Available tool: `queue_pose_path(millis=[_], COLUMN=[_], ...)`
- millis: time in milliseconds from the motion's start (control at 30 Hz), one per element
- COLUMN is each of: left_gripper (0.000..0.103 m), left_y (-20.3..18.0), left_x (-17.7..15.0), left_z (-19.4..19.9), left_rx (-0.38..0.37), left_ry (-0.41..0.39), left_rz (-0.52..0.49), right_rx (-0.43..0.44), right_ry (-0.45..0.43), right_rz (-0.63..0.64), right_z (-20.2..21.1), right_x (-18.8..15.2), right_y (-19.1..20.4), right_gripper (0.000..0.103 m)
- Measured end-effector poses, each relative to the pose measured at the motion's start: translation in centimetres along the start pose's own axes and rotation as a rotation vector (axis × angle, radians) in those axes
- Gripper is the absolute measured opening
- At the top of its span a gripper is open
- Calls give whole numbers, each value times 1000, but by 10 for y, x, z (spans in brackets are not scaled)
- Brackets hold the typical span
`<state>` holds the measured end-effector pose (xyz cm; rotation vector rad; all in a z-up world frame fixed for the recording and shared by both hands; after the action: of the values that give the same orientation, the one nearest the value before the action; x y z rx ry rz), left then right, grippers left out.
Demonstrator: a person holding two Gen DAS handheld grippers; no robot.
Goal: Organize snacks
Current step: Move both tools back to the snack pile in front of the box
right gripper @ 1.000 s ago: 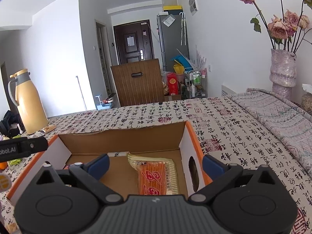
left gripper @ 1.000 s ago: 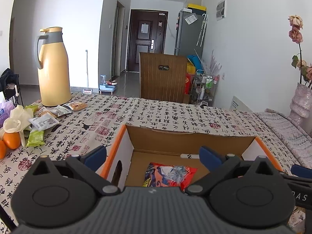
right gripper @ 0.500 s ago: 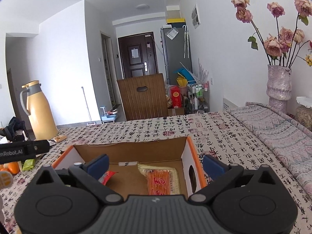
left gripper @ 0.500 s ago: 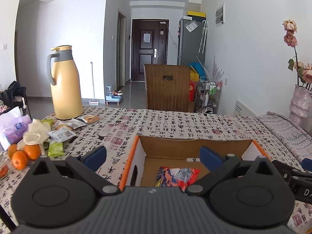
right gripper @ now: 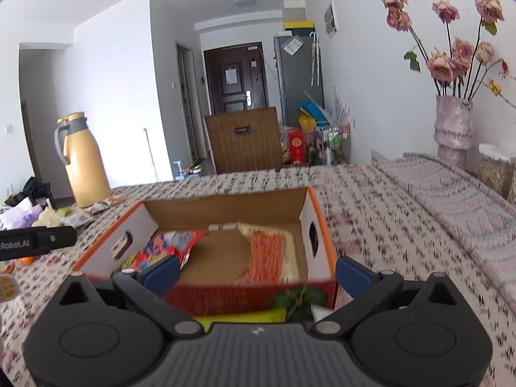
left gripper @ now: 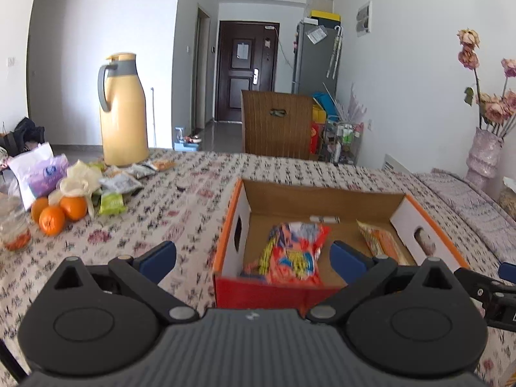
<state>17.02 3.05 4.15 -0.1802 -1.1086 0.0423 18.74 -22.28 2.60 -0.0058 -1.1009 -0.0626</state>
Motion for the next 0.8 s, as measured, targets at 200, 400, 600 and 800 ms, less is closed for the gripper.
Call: queue_pose_path(millis=[200, 400, 600, 800], left_gripper=[103, 103, 103, 103], left_y=[6, 9, 11, 10], left_x=[-28, -55, -75, -77], left_z=[10, 24, 36, 38], left_rx=[-8, -19, -43, -43], left_ry=[46, 83, 109, 112], left_rz=[14, -1, 24, 22], right_rx=[5, -4, -30, -21], right_ry=[42, 95, 153, 158], right_rz=[17, 35, 42, 60], right_z=[13, 23, 26, 24], right_x=[-28, -58, -84, -88], right_y=[-3, -11, -22, -20], right_gripper=[103, 103, 103, 94])
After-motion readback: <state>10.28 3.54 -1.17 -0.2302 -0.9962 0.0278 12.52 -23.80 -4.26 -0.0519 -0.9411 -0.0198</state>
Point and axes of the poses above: each gripper's, at about its wrist camera, not at the fingertips, and z roughly against the way its jaws point, y to its left, x to its top, the point moved 1 cm from there along -z, roughly the way its jaws point, and after that the axes turned 13 degrees about -x, right-handed, at the moved point
